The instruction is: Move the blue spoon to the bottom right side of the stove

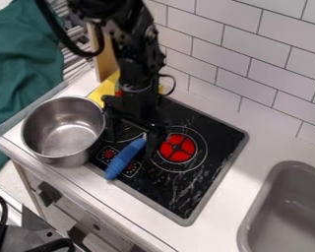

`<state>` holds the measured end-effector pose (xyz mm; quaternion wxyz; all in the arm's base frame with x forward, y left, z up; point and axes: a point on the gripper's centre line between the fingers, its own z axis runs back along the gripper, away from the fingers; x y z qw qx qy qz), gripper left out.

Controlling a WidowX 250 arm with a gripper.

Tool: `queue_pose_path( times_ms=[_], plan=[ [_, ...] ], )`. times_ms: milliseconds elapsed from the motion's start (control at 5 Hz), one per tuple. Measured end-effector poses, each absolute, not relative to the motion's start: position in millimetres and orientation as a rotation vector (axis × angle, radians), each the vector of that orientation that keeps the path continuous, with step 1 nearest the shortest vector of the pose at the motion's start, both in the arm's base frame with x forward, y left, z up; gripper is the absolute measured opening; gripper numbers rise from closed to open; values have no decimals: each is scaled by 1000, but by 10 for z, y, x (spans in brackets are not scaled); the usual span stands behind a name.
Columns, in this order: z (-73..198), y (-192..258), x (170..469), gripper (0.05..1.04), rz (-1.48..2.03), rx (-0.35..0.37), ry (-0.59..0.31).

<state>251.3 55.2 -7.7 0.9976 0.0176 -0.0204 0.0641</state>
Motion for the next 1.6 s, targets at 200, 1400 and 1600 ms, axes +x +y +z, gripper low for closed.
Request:
queue_pose_path(
  times_ms=[200, 1400, 1600],
  plan=[
    [-181, 587, 2532, 1007, 148, 42, -77],
    [-217, 544, 2535, 318, 87, 102, -118],
    [41, 372, 2520, 318, 64, 120, -167]
  ],
)
